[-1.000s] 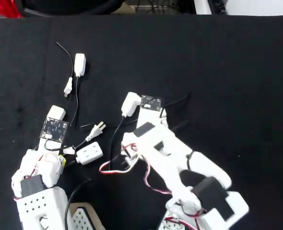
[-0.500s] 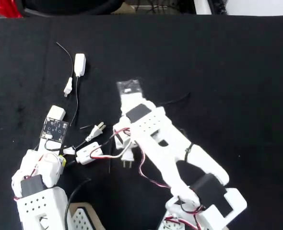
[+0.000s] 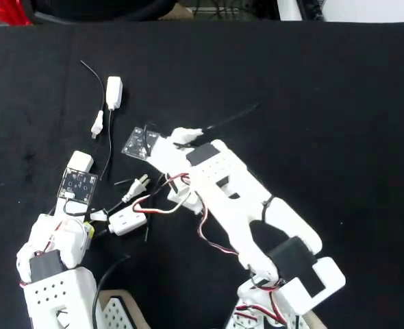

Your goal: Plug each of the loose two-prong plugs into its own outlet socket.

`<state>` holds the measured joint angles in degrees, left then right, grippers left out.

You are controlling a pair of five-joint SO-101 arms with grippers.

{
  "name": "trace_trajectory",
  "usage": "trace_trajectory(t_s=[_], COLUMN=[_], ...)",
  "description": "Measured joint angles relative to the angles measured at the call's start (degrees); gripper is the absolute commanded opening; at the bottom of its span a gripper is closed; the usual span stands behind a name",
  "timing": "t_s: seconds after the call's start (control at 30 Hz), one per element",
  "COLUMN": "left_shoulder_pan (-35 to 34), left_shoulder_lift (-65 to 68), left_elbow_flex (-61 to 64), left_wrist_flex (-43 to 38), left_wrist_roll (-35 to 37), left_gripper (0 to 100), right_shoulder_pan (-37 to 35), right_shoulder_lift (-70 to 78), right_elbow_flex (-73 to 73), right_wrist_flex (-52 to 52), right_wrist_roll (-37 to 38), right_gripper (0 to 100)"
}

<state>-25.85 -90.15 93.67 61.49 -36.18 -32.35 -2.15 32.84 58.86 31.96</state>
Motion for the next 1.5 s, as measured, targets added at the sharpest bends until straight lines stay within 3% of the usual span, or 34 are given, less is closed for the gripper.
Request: trace_trajectory(t_s=[0.1, 0.47, 0.83, 1.1, 1.33, 1.5], left_shoulder_pan=[0.0, 0.0, 0.0, 0.0, 0.0, 0.0], left_shoulder_lift=[0.0, 0.0, 0.0, 0.0, 0.0, 0.0], left_elbow_flex=[0.0, 0.0, 0.0, 0.0, 0.0, 0.0], left_wrist_flex=[0.0, 0.0, 0.0, 0.0, 0.0, 0.0], left_wrist_roll=[0.0, 0.0, 0.0, 0.0, 0.0, 0.0], left_gripper=[18, 18, 18, 18, 18, 18], right_shoulder_pan=[0.0, 1.6, 1.8, -0.7, -0.4, -0.4], right_shoulder_lift=[0.0, 0.0, 3.6, 14.5, 16.8, 17.4], right_elbow_flex=[-0.1, -5.2, -3.3, -7.9, -10.0, -10.7], right_wrist_flex=[0.8, 13.9, 13.8, 13.5, 14.7, 17.3], right_wrist_roll=[-1.8, 0.3, 0.0, -5.8, -6.2, -6.3], right_gripper=[28.3, 17.1, 17.0, 16.9, 0.9, 1.2])
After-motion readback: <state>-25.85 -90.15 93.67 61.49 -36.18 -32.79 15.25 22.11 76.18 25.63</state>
